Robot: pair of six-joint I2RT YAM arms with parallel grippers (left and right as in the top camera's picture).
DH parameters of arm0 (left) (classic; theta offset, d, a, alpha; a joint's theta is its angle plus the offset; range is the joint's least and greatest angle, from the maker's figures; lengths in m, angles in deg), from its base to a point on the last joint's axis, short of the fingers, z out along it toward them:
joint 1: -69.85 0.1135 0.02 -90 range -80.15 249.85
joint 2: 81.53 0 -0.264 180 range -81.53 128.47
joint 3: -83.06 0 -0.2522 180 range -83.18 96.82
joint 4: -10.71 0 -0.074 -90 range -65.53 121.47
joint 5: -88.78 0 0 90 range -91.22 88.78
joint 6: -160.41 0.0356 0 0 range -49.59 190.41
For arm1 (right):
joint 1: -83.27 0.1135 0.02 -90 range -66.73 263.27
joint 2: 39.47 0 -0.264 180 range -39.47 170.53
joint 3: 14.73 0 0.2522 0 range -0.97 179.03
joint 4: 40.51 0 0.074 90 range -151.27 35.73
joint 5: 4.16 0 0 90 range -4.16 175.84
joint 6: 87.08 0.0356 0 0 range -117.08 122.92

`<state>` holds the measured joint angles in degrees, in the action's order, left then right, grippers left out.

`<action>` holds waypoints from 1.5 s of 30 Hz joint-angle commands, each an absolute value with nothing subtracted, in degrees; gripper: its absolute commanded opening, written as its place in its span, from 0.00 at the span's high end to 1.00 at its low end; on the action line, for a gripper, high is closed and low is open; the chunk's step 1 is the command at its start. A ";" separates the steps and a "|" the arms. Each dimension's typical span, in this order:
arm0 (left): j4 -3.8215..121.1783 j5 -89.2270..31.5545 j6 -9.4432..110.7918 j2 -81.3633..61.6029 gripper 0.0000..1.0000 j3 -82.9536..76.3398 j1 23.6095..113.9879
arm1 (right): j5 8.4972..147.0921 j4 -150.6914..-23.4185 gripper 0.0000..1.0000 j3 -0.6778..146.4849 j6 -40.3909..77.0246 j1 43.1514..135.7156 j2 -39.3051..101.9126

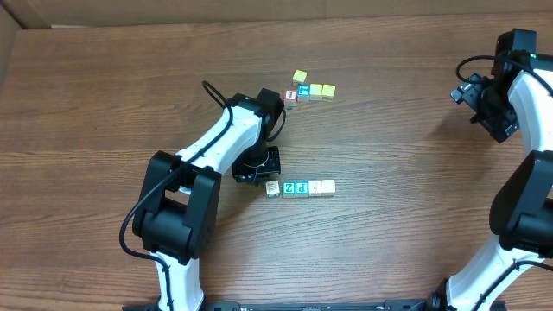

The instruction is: Flip 5 blocks

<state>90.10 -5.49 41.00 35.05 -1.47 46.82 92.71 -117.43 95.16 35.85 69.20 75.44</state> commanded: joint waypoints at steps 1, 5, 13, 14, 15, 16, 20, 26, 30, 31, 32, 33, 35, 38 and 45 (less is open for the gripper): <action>90.67 -3.26 41.46 33.80 0.96 -1.60 49.03 | 93.28 -117.38 0.00 96.13 35.65 69.20 73.89; 91.19 -5.45 42.51 33.67 0.96 -1.60 50.27 | 93.30 -117.38 0.00 96.13 35.65 69.20 73.89; 90.19 -5.49 42.49 33.69 0.96 -2.85 47.59 | 93.28 -117.38 0.00 96.13 35.65 69.20 73.89; 89.42 -5.34 41.94 33.69 0.96 -3.22 47.28 | 93.30 -117.38 0.00 96.13 35.65 69.20 73.89; 88.81 -5.34 41.40 33.69 0.96 -3.53 47.06 | 93.28 -117.38 0.00 96.13 35.65 69.20 73.89; 88.15 -5.41 40.74 33.71 0.96 -3.92 46.87 | 93.30 -117.38 0.00 96.13 35.65 69.20 73.89; 87.21 -5.78 40.13 33.71 0.96 -4.82 46.56 | 93.30 -117.40 0.00 96.13 35.65 69.20 73.89; 88.07 -7.22 40.28 33.71 0.96 -4.82 46.43 | 93.28 -117.38 0.00 96.13 35.65 69.20 73.89; 88.07 -7.64 40.19 33.71 0.96 -4.82 46.41 | 93.30 -117.38 0.00 96.13 35.65 69.20 73.89; 88.04 -8.25 40.19 33.71 0.96 -4.82 46.41 | 93.28 -117.38 0.00 96.13 35.67 69.20 73.89; 88.04 -8.84 40.22 33.71 0.96 -4.82 46.38 | 93.28 -117.38 0.00 96.13 35.65 69.20 73.89; 88.04 -9.08 40.19 33.71 0.96 -4.82 46.38 | 93.30 -117.38 0.00 96.13 35.65 69.20 73.89; 88.04 -9.23 40.24 33.71 0.96 -4.82 46.41 | 93.30 -117.38 0.00 96.13 35.65 69.20 73.89; 87.76 -9.21 41.59 33.71 0.96 -4.82 46.36 | 93.28 -117.38 0.00 96.13 35.65 69.20 73.89; 87.45 -9.25 42.12 33.71 0.96 -4.82 45.82 | 93.30 -117.38 0.00 96.13 35.65 69.20 73.89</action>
